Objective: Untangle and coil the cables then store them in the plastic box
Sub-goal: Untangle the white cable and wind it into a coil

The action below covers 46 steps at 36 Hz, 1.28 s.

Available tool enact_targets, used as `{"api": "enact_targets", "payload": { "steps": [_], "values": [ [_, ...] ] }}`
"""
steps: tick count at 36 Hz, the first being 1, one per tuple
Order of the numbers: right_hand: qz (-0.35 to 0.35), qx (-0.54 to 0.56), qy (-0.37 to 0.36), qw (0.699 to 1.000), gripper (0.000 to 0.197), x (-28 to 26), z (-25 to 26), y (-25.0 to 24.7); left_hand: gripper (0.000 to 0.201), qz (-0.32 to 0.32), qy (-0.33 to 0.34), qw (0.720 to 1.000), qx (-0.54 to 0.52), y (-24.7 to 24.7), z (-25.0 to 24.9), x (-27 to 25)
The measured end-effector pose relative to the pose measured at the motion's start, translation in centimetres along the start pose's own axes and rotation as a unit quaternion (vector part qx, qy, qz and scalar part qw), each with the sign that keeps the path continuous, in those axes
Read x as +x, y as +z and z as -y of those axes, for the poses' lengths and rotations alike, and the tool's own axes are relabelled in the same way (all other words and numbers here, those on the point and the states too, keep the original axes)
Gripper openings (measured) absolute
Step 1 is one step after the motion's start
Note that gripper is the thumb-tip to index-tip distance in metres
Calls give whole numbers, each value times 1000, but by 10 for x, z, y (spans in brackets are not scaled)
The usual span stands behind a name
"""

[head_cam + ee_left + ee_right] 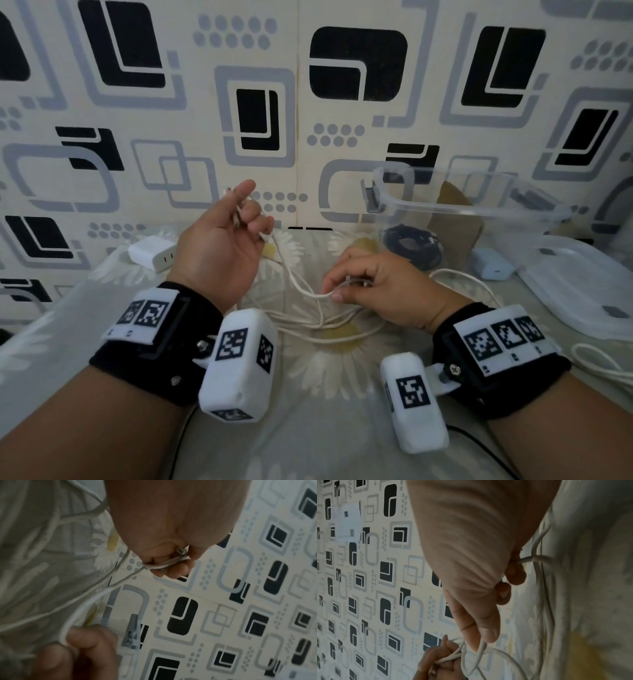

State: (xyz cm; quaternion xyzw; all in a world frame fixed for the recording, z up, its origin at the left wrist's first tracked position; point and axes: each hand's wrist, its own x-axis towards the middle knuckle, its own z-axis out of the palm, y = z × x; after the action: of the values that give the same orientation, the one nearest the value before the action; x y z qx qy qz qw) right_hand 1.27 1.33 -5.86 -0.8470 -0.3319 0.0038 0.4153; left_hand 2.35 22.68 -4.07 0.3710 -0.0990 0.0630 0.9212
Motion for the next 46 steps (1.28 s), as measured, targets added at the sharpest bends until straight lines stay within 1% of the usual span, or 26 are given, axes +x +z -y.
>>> {"api": "enact_targets", "payload": {
  "steps": [2, 4, 6, 9, 12, 14, 17, 18, 22, 26, 28, 32, 35, 37, 39, 40, 42, 46],
  "values": [
    [-2, 6, -10, 1000, 28, 0, 2, 0, 27, 2, 19, 999, 31, 1, 3, -1],
    [-6, 10, -23, 1000, 29, 0, 4, -1, 29, 11, 38, 994, 99, 2, 6, -3],
    [-11, 12, -34, 999, 28, 0, 7, -1, 31, 26, 52, 981, 187, 3, 9, -6],
    [-22, 20, -51, 998, 25, -1, 10, -3, 33, 50, 49, 962, 262, 4, 12, -11],
    [-39, 24, -69, 997, 22, -1, 12, -3, 33, 65, 38, 937, 341, 6, 13, -16],
    [-60, 21, -80, 995, 19, -1, 14, -3, 33, 93, 37, 919, 381, 7, 15, -20],
    [-101, 37, -97, 989, 19, -3, 18, -3, 35, 128, 43, 877, 461, 11, 16, -24],
    [-109, 43, -105, 988, 19, -3, 19, -3, 35, 134, 43, 867, 477, 11, 16, -25],
    [-148, 54, -132, 979, 19, -2, 23, -1, 31, 145, 28, 848, 509, 14, 15, -27],
    [-211, 42, -152, 965, 17, -1, 22, -1, 30, 161, -3, 853, 496, 16, 16, -29],
    [-236, 37, -164, 957, 17, -1, 21, -1, 30, 179, -9, 850, 496, 14, 16, -29],
    [-276, 27, -177, 944, 14, -1, 21, -1, 50, 210, -7, 835, 509, 14, 15, -29],
    [-299, 22, -174, 938, 13, -1, 19, -1, 49, 222, -23, 824, 522, 16, 14, -30],
    [-310, 19, -170, 935, 13, 0, 18, 0, 58, 230, -14, 808, 542, 16, 14, -31],
    [-317, 17, -167, 934, 11, 0, 16, -1, 56, 237, -7, 802, 548, 17, 14, -32],
    [-318, 16, -164, 934, 10, 0, 15, -2, 48, 241, -6, 805, 543, 18, 14, -33],
    [-317, 12, -153, 936, 9, 1, 14, -2, 29, 254, -11, 819, 514, 19, 15, -33],
    [-300, 22, -117, 947, 11, 1, 10, -2, 37, 261, -33, 832, 489, 19, 16, -34]
  ]
}}
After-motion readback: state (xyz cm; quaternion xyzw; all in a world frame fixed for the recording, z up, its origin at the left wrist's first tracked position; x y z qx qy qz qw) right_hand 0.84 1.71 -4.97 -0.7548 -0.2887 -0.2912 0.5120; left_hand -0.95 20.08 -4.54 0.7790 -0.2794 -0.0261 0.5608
